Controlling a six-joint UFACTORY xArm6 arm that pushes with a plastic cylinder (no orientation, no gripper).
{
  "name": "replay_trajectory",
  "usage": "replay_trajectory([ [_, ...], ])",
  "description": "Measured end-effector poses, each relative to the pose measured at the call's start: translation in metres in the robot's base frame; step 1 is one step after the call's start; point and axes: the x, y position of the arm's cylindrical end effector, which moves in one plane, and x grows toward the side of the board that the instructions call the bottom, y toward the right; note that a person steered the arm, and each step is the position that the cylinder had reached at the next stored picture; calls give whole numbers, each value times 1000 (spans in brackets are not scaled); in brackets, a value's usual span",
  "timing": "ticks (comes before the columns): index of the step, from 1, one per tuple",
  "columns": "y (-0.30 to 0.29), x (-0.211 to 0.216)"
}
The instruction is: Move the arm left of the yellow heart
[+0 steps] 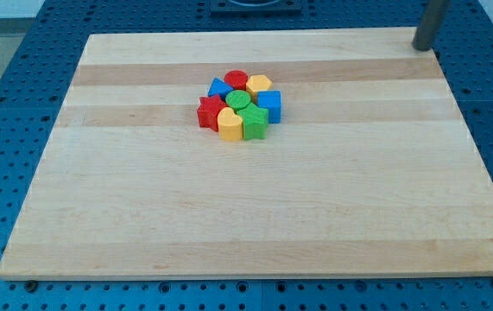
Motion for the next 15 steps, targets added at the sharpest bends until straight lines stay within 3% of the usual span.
replay_trajectory([
  [2,-28,90],
  [4,-107,192],
  [6,-211,259],
  [10,-378,251],
  [13,-364,177],
  [15,-343,187],
])
